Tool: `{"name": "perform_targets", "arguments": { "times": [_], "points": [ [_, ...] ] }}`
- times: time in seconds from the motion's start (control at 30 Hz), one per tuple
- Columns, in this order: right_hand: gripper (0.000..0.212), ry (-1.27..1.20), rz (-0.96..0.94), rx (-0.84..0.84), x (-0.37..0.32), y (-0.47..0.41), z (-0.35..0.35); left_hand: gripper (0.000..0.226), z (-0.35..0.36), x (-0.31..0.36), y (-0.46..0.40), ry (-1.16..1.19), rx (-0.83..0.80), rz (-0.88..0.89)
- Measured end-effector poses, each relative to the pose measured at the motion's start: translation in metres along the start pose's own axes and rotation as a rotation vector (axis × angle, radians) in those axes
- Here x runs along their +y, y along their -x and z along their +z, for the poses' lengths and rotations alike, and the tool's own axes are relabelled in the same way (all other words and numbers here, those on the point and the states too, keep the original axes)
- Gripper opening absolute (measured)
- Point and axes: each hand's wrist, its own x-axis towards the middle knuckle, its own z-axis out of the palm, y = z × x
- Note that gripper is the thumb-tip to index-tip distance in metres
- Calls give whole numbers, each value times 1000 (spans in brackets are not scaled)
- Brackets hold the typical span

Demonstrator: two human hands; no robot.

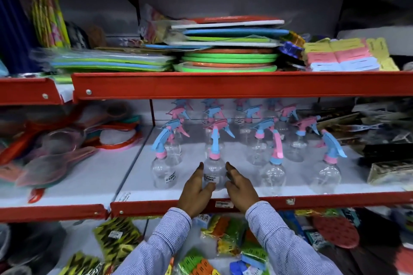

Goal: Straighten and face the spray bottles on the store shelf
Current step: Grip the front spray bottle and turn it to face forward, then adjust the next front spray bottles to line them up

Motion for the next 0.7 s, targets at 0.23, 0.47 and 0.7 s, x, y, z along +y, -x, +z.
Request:
{"name": "perform_targets", "arguments": {
  "times": [0.23,0.47,0.7],
  "points": [
    [57,47,-45,12,3,15,-5,54,3,-1,17,-37,2,75],
    [69,128,-172,43,10,37,-5,65,1,0,39,-142,8,61],
    [70,500,-472,218,6,62,21,73,-16,-26,78,-440,188,156]
  ]
}}
